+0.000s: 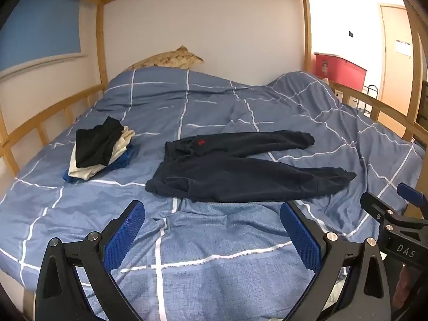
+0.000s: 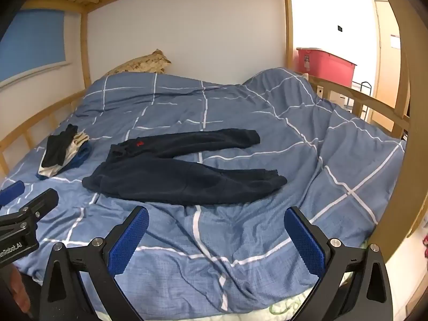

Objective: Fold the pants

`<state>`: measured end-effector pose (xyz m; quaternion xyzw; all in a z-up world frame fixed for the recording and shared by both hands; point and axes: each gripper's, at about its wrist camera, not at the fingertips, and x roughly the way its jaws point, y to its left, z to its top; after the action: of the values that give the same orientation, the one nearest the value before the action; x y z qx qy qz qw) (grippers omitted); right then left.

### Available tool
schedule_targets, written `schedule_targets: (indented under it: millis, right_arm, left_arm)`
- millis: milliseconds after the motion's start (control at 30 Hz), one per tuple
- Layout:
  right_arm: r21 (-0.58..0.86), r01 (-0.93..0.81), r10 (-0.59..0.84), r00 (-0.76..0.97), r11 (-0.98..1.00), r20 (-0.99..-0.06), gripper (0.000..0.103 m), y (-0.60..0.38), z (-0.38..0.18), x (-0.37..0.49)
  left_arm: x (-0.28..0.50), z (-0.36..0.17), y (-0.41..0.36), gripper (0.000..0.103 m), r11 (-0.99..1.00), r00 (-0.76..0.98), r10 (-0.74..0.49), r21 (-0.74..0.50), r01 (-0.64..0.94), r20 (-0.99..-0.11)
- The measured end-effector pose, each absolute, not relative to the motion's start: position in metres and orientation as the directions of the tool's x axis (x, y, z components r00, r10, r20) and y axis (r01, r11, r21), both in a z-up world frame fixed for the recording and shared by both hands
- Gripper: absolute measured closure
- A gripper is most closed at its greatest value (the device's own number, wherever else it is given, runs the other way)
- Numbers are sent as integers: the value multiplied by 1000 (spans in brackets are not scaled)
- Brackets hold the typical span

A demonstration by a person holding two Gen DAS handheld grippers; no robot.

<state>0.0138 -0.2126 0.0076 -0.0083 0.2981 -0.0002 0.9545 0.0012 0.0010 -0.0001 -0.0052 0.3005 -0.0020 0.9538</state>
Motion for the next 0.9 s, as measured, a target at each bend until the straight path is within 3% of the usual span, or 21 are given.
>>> schedule_targets:
  millis: [133,367,900]
  right_arm:
    - [-22,-9,-5,822,1000,-569,1,-214,7,13]
    - [-18,-9,-3,826,1000,-563,1,-213,9,13]
    - [-18,-12,0,832,1000,-555,1,-211,14,11]
  left_arm:
    - [3,2,13,0,999,830,-36,-46,13,-556]
    - [-8,10,-1,0,1000,853,-4,15,14,-522]
    - [-10,13,0,0,1000,853,-20,-4,22,-522]
